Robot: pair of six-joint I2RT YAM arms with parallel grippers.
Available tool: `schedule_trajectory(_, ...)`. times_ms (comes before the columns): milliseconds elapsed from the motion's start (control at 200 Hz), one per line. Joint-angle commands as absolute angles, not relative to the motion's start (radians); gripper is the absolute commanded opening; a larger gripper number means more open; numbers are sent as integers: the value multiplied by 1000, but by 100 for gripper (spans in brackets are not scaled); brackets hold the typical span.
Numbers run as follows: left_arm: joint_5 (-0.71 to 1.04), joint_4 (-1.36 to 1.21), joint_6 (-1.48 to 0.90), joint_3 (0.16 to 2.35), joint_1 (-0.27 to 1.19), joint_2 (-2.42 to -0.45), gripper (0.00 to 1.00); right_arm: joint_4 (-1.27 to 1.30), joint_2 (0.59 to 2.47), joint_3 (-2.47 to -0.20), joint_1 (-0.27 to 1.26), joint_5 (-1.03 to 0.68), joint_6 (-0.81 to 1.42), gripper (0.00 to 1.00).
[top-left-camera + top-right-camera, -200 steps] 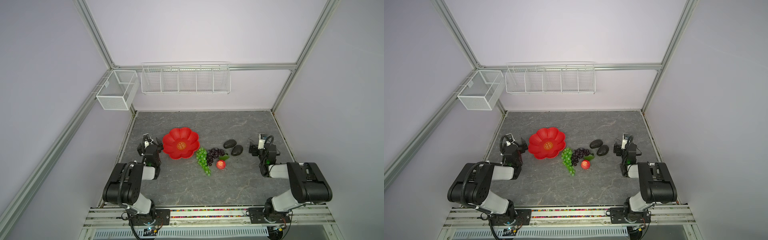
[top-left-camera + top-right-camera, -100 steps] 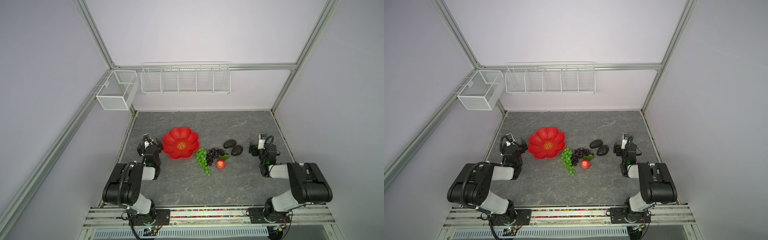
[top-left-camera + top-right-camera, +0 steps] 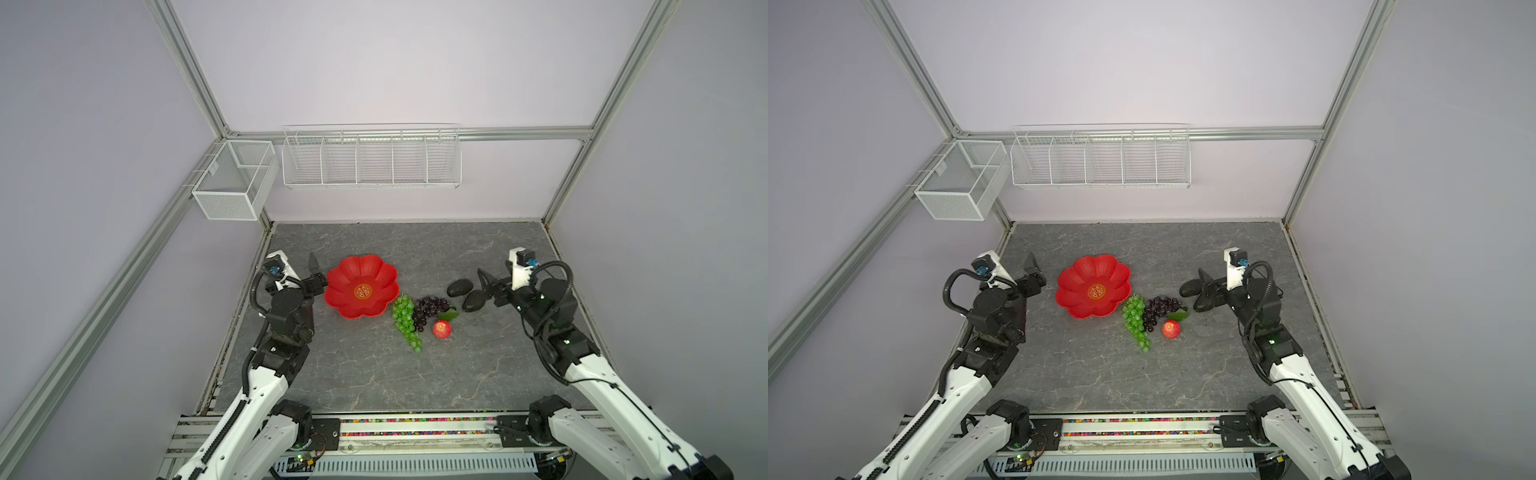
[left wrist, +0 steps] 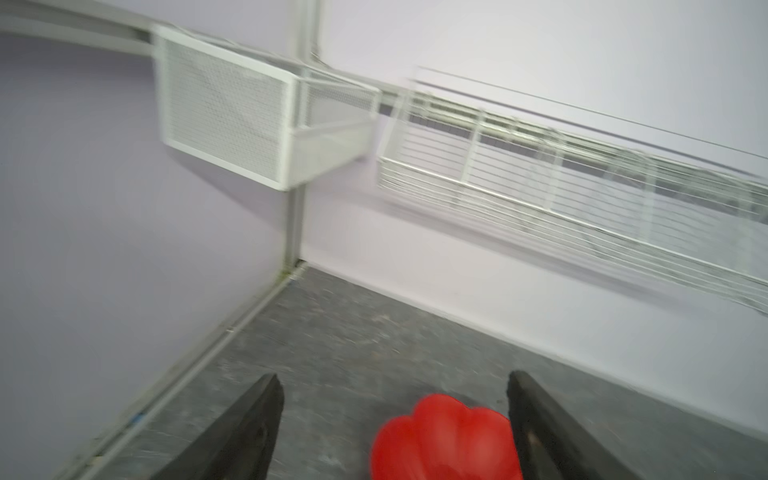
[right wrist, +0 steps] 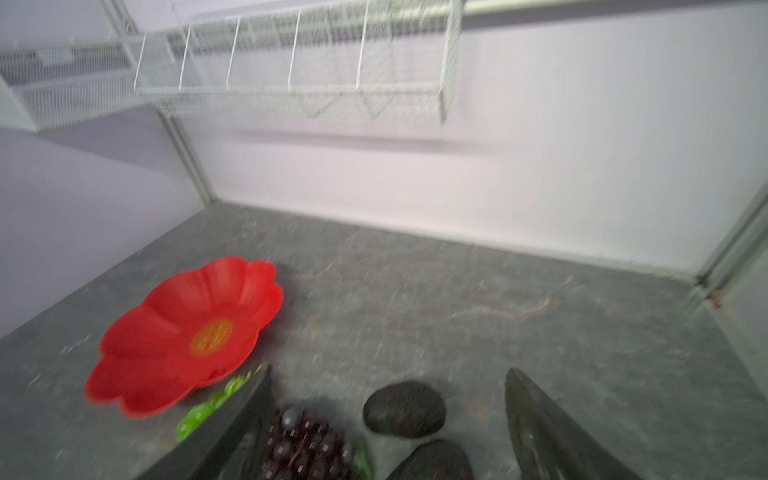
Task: Place and organize the fake fruits in the fruit bowl
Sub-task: 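Lower the left gripper onto the green grapes and close it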
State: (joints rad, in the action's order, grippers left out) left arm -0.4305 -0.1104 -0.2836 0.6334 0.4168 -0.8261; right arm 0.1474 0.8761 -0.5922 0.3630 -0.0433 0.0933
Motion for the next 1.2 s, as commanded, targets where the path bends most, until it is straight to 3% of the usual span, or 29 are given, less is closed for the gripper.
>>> schedule_trajectory(0,-128,251,-508,638,590,-930,80,203,896,-495,456,-199,123,88)
schedule_trajectory(125,-154,258,-629,652,830,-1015,79,193,924,-526,572,-226,72,88)
schedule_trajectory(225,-175,231,-683,658,910,-1124,80,192,966,-523,632,-241,50,88)
schedule_trajectory(340,-183,178,-725,677,917,-1260,80,92,984,-536,654,-249,72,88)
schedule_trajectory(725,-210,106,-757,810,917,-1552,79,120,969,-495,662,-190,60,88)
schedule_trajectory(1195,-279,221,-830,946,911,-1747,51,106,946,-492,660,-149,48,88)
